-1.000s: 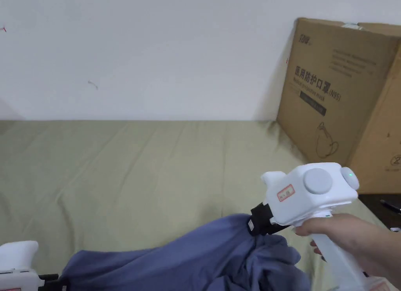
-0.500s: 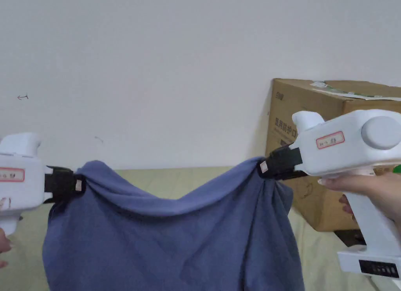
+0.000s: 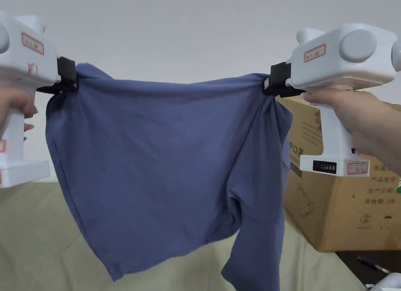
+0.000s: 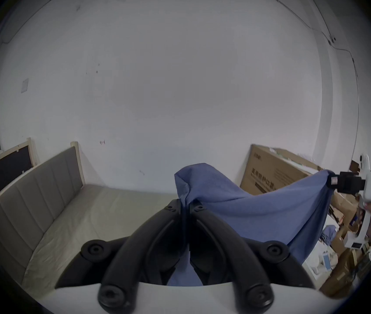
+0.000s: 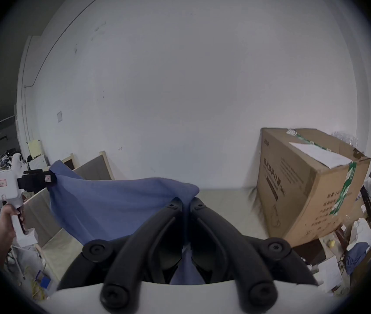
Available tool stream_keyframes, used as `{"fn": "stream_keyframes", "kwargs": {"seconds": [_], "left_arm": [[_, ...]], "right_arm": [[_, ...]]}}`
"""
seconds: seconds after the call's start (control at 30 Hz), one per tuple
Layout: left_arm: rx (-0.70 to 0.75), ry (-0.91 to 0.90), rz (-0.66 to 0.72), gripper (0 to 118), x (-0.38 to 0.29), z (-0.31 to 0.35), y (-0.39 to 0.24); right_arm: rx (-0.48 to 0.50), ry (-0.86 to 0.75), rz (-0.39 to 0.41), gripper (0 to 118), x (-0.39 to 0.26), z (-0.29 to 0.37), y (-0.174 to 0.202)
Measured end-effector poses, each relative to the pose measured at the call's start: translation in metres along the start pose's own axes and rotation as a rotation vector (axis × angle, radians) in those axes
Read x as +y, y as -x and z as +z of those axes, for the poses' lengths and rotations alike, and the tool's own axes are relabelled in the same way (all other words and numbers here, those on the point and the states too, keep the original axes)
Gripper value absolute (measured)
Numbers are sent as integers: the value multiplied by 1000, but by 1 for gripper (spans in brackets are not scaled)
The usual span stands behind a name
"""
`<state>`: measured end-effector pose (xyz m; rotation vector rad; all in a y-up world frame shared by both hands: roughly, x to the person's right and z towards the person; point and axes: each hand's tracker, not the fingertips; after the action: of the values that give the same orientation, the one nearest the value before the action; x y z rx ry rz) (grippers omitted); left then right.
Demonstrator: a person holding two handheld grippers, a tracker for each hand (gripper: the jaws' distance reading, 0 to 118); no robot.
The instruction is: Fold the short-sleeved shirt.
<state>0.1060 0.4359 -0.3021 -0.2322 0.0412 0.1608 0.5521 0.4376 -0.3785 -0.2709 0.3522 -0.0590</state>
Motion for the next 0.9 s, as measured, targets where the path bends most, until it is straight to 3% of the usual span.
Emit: {"fn": "stream_keyframes", "kwargs": {"seconds": [0.17,0.37,0.43,0.5,0.6,0.67,0.73,0.83,0.9], "left_arm": [[65,-100,-44,5,-9,-30,-4],[149,-156,-96,5,-97,-57,7],[146,-152,-98,5,-145,-56,6],[85,-34,-76,5,-208,-57,10],[97,159,-59,5,-301,-45,11],[75,193,-42,5,-346,-24,12],[23,225,-6,5,-374,12,4],[2,253,27,5,-397,53,10],[3,245,12,5,-400,79,12]], "right_arm": [[-71,-66,83,6,-2,-51,13],[-146,-55,183,6,-98,-85,23],[-142,-36,171,6,-148,-86,23],[-135,14,163,6,-219,-83,22],[-113,178,167,6,-307,-78,12],[-73,277,114,6,-352,-57,7],[-31,343,65,6,-383,-30,3],[-22,356,86,6,-405,24,5],[-4,363,45,6,-407,57,5]]}}
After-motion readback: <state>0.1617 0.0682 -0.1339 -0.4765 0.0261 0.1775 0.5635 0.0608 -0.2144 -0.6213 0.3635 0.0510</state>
